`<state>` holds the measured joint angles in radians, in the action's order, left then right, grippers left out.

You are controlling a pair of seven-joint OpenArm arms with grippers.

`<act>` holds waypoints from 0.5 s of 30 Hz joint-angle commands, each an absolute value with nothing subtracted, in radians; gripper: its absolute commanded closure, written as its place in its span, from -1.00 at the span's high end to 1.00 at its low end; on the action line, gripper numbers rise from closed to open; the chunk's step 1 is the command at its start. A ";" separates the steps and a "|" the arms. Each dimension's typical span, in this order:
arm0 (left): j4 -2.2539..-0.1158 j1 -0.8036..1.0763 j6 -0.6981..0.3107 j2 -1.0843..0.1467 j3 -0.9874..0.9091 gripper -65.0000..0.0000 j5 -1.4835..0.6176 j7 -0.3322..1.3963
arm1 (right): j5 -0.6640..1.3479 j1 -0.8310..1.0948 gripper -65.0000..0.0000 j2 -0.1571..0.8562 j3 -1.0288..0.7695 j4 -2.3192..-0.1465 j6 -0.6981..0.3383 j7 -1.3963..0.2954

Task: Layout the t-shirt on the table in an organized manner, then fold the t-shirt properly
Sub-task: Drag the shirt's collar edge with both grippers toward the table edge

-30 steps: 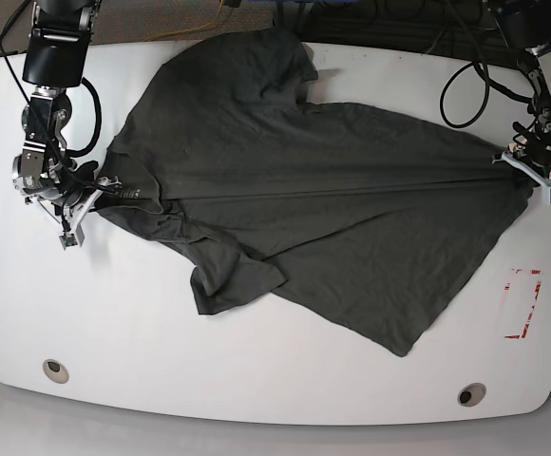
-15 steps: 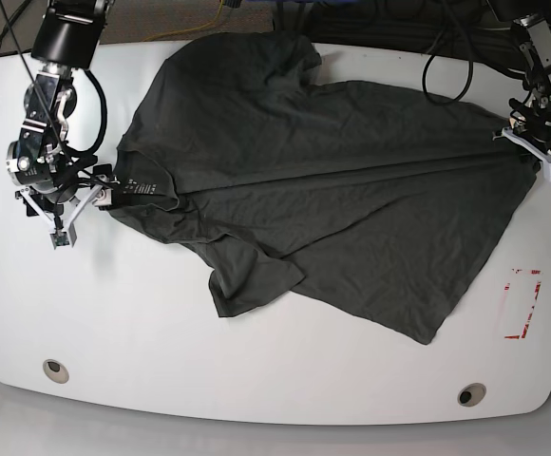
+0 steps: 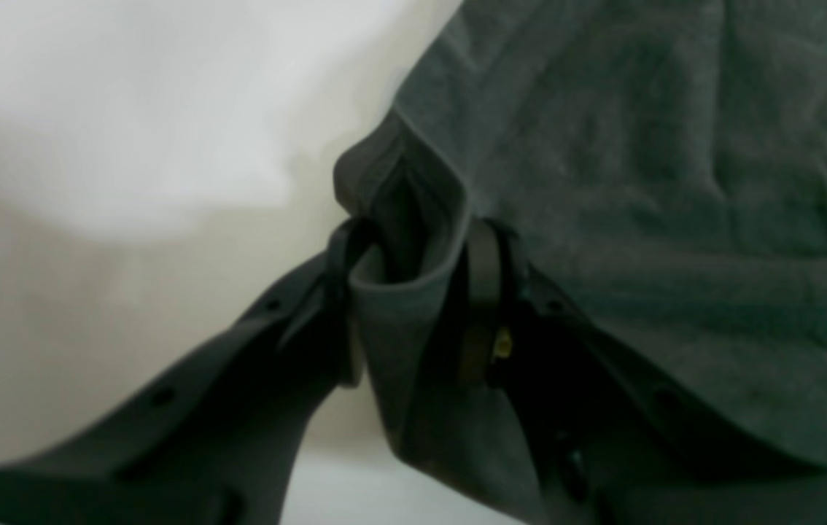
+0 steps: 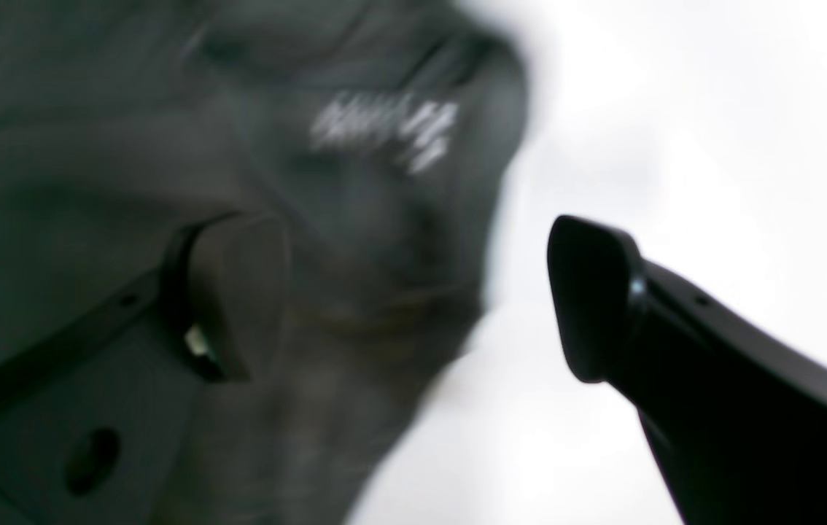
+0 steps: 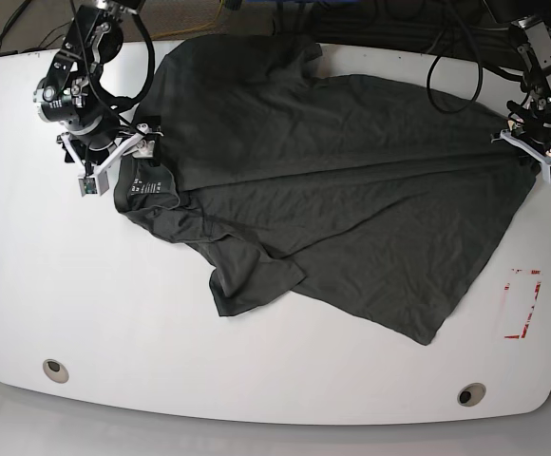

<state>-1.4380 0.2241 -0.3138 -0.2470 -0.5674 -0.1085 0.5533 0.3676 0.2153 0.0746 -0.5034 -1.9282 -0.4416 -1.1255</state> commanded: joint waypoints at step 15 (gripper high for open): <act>-1.443 0.191 -0.318 -0.251 -0.532 -0.52 -0.101 0.579 | 0.568 0.377 0.63 0.070 -0.714 -1.943 -0.432 -1.072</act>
<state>-1.4368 0.1909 -0.3141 -0.2405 -0.5289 -0.1017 0.5610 0.5446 0.3580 0.0605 -0.7029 -1.9289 -0.4274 -1.0843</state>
